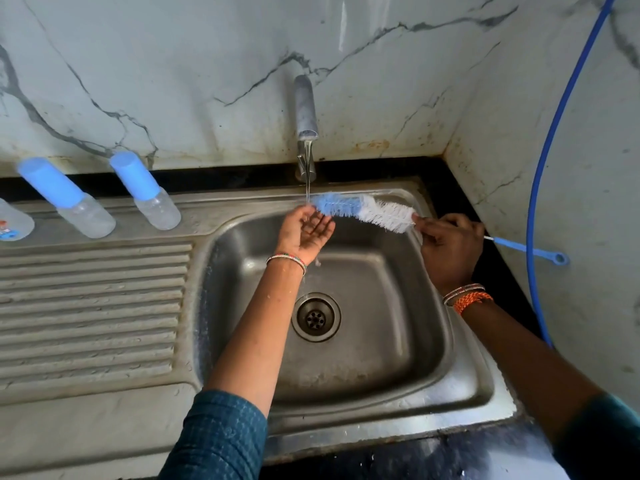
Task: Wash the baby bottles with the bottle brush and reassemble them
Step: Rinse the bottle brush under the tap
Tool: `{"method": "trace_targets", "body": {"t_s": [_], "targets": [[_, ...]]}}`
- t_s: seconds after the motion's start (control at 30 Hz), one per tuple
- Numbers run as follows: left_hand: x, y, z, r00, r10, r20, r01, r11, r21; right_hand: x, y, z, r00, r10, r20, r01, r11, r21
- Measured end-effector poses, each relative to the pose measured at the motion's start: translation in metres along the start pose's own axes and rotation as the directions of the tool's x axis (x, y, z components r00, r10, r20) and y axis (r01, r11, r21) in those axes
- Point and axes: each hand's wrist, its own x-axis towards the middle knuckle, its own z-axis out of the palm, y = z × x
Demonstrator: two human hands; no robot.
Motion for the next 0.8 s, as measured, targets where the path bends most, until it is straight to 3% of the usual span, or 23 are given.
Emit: {"method": "trace_targets", "body": {"t_s": [0.23,0.37,0.67,0.8], "targets": [[-0.006,0.004,-0.001,0.994,0.048,0.099,-0.036,0.991,-0.126,-0.007,0.000,0.006,1.000,0.003,0.018,-0.005,0.993,0.117],[-0.011,0.003,-0.005,0.995,0.023,0.101,-0.021,0.999,-0.026,-0.007,0.002,0.008,0.998,-0.003,0.061,-0.009,0.979,0.204],[-0.009,0.013,-0.040,0.992,0.108,0.060,-0.095,0.978,-0.184,0.006,-0.028,0.026,0.986,-0.096,0.133,0.067,0.977,0.202],[-0.010,0.008,-0.028,0.993,0.081,0.088,-0.064,0.981,-0.182,0.009,-0.018,0.015,0.989,-0.063,0.134,0.028,0.968,0.249]]}}
